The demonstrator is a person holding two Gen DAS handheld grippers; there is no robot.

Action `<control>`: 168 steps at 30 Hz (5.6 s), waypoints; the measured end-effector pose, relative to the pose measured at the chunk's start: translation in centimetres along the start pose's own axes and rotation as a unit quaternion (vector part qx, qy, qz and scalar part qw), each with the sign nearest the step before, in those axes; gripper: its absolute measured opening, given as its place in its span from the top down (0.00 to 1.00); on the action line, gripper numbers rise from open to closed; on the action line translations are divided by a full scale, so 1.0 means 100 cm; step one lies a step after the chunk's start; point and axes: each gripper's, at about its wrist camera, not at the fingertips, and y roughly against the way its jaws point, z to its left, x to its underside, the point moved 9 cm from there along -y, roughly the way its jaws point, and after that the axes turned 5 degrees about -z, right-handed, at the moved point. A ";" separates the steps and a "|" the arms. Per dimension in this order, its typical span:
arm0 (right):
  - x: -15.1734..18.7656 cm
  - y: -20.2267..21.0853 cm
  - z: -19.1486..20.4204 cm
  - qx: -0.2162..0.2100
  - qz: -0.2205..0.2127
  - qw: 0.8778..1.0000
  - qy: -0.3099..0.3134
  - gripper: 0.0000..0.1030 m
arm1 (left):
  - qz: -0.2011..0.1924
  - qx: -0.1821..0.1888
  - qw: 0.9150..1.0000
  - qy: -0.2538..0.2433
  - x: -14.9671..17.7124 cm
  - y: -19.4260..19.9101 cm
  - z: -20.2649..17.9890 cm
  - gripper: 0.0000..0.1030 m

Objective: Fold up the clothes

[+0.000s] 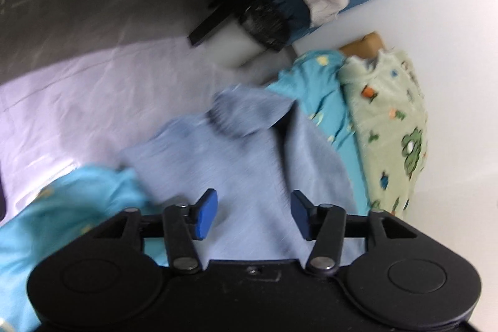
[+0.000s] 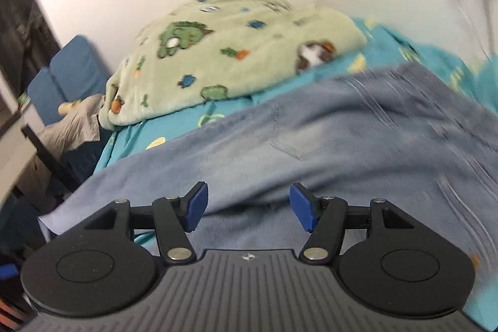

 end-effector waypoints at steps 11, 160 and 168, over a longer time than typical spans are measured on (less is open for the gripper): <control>-0.064 0.103 -0.115 0.084 -0.061 0.986 -0.128 0.33 | 0.085 0.041 0.989 0.112 0.029 -0.041 0.047 0.50; -0.028 -0.115 0.055 -0.124 -0.024 0.981 0.150 0.48 | -0.064 0.079 0.818 -0.567 0.290 -0.132 -0.230 0.49; 0.030 -0.137 0.132 -0.183 -0.024 0.917 0.353 0.25 | -0.058 0.058 0.858 -0.507 0.251 -0.169 -0.205 0.49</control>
